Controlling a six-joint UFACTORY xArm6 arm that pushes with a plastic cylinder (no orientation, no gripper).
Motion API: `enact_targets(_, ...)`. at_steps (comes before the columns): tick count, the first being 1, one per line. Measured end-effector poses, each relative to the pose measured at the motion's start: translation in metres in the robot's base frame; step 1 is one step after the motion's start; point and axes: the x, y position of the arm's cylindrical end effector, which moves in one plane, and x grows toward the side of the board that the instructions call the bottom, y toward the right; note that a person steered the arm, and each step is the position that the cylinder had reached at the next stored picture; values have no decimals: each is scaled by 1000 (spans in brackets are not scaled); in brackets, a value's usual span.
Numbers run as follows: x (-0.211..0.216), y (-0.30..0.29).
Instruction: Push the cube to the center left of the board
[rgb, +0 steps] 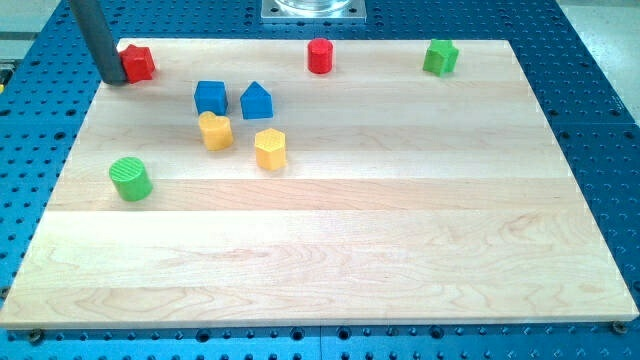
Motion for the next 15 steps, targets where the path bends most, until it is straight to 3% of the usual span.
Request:
enact_targets(1,2,42)
enact_targets(2,2,136)
enact_targets(3,28,151)
enact_targets(5,96,78)
enact_targets(6,60,129)
enact_targets(7,52,167)
enact_targets(9,124,112)
enact_targets(10,132,70)
enact_targets(15,124,102)
